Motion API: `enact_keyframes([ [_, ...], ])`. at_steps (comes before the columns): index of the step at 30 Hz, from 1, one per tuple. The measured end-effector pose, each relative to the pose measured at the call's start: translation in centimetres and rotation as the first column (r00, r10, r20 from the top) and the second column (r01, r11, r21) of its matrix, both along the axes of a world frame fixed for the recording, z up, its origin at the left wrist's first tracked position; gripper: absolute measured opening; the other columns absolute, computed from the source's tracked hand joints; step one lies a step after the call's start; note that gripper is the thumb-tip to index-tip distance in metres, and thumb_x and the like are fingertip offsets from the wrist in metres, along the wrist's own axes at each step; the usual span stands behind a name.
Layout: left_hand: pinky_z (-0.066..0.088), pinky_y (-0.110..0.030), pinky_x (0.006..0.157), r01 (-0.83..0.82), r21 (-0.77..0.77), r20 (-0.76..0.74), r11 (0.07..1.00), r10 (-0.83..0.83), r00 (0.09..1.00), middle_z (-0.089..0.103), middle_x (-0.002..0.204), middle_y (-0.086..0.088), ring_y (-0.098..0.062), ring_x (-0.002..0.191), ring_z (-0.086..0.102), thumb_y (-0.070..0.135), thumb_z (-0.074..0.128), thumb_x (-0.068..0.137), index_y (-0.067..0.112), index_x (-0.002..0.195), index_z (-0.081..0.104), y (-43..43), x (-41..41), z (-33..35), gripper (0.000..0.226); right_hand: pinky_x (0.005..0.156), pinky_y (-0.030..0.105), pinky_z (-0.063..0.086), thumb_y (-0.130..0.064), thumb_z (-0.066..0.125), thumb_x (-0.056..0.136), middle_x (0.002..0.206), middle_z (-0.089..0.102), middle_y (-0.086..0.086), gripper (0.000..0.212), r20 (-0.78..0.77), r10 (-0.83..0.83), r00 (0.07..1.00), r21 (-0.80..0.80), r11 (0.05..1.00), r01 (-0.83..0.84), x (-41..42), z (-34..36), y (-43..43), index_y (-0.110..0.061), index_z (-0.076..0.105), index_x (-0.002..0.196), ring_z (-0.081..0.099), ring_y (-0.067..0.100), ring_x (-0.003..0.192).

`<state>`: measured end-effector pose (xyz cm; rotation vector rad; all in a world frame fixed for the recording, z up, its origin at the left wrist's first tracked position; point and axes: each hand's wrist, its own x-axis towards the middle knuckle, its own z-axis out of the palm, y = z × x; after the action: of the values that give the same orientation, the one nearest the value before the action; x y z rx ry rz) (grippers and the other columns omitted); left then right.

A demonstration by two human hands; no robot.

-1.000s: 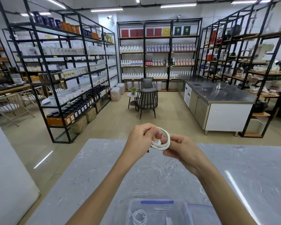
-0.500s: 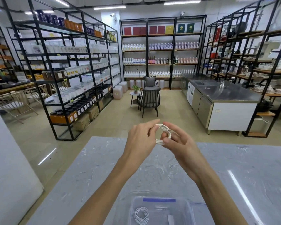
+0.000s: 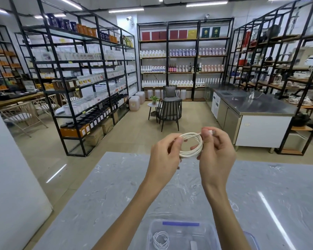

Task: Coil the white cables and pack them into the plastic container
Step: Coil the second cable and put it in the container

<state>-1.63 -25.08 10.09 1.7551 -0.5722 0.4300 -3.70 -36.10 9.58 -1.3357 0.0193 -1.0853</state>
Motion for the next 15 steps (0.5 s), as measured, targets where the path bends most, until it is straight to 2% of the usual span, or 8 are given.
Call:
enact_keyframes([
  [2, 0.046, -0.020, 0.043, 0.035, -0.028, -0.014, 0.999, -0.035, 0.999, 0.063, 0.066, 0.008, -0.008, 0.051, 0.056, 0.019, 0.050, 0.101, 0.019, 0.103, 0.072, 0.5, -0.2, 0.3, 0.022, 0.044, 0.022, 0.047, -0.025, 0.059, 0.095, 0.067, 0.070, -0.003, 0.009, -0.001, 0.083, 0.997, 0.052, 0.995, -0.083, -0.3, 0.4, -0.1, -0.022, 0.066, 0.091, 0.063, 0.009, 0.056],
  [4, 0.048, -0.014, 0.048, -0.019, -0.005, 0.002, 1.000, 0.019, 1.000, 0.071, 0.080, 0.005, -0.012, 0.064, 0.064, 0.019, 0.051, 0.100, 0.020, 0.104, 0.073, 1.2, 0.0, 0.6, 0.022, 0.046, 0.021, 0.050, -0.020, 0.057, 0.097, 0.073, 0.072, -0.002, 0.011, -0.067, 0.291, 0.954, 0.050, 0.956, -0.288, -0.7, 0.5, -0.6, -0.016, 0.067, 0.092, 0.067, 0.013, 0.060],
  [6, 0.050, -0.018, 0.055, -0.075, 0.039, 0.016, 0.996, 0.074, 0.997, 0.072, 0.086, 0.008, -0.012, 0.072, 0.064, 0.020, 0.052, 0.100, 0.018, 0.104, 0.074, 2.2, 0.4, 0.7, 0.022, 0.057, 0.023, 0.056, -0.020, 0.053, 0.098, 0.091, 0.076, -0.001, 0.018, -0.192, 0.522, 0.831, 0.055, 0.851, -0.522, -1.1, 0.3, -1.7, -0.016, 0.070, 0.100, 0.073, 0.017, 0.076],
  [7, 0.051, -0.022, 0.059, -0.094, 0.062, 0.024, 0.994, 0.093, 0.995, 0.071, 0.085, 0.010, -0.009, 0.072, 0.063, 0.020, 0.053, 0.099, 0.018, 0.104, 0.074, 2.5, 0.6, 0.6, 0.022, 0.063, 0.025, 0.058, -0.025, 0.051, 0.098, 0.099, 0.076, 0.001, 0.024, -0.260, 0.585, 0.768, 0.054, 0.803, -0.593, -1.4, 0.2, -2.4, -0.018, 0.072, 0.106, 0.074, 0.019, 0.086],
  [8, 0.050, -0.023, 0.061, -0.114, 0.084, 0.039, 0.990, 0.111, 0.993, 0.070, 0.083, 0.013, -0.005, 0.072, 0.061, 0.021, 0.053, 0.099, 0.018, 0.103, 0.074, 2.7, 0.7, 0.5, 0.022, 0.066, 0.026, 0.058, -0.034, 0.049, 0.098, 0.105, 0.076, 0.002, 0.030, -0.323, 0.608, 0.725, 0.051, 0.776, -0.628, -1.6, 0.2, -2.9, -0.019, 0.073, 0.109, 0.073, 0.020, 0.093],
  [10, 0.047, -0.018, 0.063, -0.146, 0.122, 0.090, 0.982, 0.136, 0.987, 0.069, 0.081, 0.017, 0.000, 0.072, 0.060, 0.022, 0.054, 0.098, 0.020, 0.102, 0.075, 2.9, 0.8, 0.3, 0.020, 0.067, 0.026, 0.059, -0.044, 0.048, 0.097, 0.107, 0.076, 0.001, 0.035, -0.425, 0.589, 0.688, 0.044, 0.772, -0.634, -1.9, 0.4, -3.3, -0.024, 0.075, 0.107, 0.073, 0.018, 0.092],
  [13, 0.047, -0.014, 0.070, -0.161, 0.164, 0.161, 0.973, 0.134, 0.978, 0.073, 0.090, 0.015, 0.000, 0.082, 0.063, 0.020, 0.057, 0.097, 0.019, 0.101, 0.075, 2.9, 1.1, 0.1, 0.018, 0.064, 0.021, 0.058, -0.023, 0.060, 0.094, 0.095, 0.077, 0.001, 0.019, -0.521, 0.514, 0.681, -0.020, 0.790, -0.612, -1.8, 0.7, -3.3, -0.026, 0.078, 0.098, 0.070, 0.012, 0.076],
  [15, 0.048, -0.014, 0.069, -0.123, 0.166, 0.138, 0.978, 0.101, 0.985, 0.071, 0.084, 0.020, 0.002, 0.081, 0.062, 0.020, 0.059, 0.096, 0.019, 0.101, 0.075, 2.9, 1.4, 0.0, 0.017, 0.064, 0.018, 0.056, -0.014, 0.065, 0.091, 0.086, 0.078, 0.000, 0.020, -0.563, 0.471, 0.679, -0.076, 0.789, -0.610, -1.5, 0.8, -3.4, -0.026, 0.078, 0.100, 0.065, 0.008, 0.067],
])
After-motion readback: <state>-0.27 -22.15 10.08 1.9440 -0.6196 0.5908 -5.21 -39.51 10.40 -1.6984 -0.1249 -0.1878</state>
